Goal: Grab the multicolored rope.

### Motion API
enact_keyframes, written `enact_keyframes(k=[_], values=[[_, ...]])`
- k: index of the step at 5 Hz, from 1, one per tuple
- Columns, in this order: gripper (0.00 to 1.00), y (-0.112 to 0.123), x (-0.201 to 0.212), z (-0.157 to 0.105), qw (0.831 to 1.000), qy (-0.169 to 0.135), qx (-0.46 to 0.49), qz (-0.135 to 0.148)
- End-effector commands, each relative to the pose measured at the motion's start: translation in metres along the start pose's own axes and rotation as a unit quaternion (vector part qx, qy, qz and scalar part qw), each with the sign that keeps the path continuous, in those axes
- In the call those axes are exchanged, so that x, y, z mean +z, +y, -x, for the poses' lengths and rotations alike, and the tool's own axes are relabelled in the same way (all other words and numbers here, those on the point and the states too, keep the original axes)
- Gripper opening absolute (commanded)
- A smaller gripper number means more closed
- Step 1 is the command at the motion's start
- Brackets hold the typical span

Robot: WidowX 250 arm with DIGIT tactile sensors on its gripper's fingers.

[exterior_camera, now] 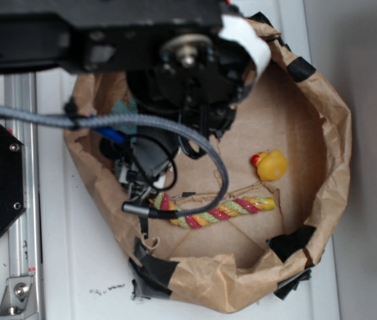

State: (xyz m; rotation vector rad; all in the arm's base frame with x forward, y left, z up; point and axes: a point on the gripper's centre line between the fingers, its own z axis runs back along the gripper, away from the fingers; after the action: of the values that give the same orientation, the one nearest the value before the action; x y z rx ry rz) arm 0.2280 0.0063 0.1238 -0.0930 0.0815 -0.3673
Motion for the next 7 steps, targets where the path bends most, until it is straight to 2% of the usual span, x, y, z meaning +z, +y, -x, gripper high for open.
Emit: enact_keyframes(k=[1,3,5,6,7], values=[[1.0,-0.032,-0.05,-0.019,0.999,0.034,-0.028,-0.027],[1.0,-0.062,-0.079,-0.029,0.997,0.04,-0.046,-0.038],[1.0,-0.079,-0.122,-0.034,0.99,-0.014,-0.14,0.012],[0.0,-0.078,-0.122,-0.031,0.992,-0.012,-0.127,0.003],[0.0,-0.061,-0.096,-0.03,0.996,-0.033,-0.084,-0.012]])
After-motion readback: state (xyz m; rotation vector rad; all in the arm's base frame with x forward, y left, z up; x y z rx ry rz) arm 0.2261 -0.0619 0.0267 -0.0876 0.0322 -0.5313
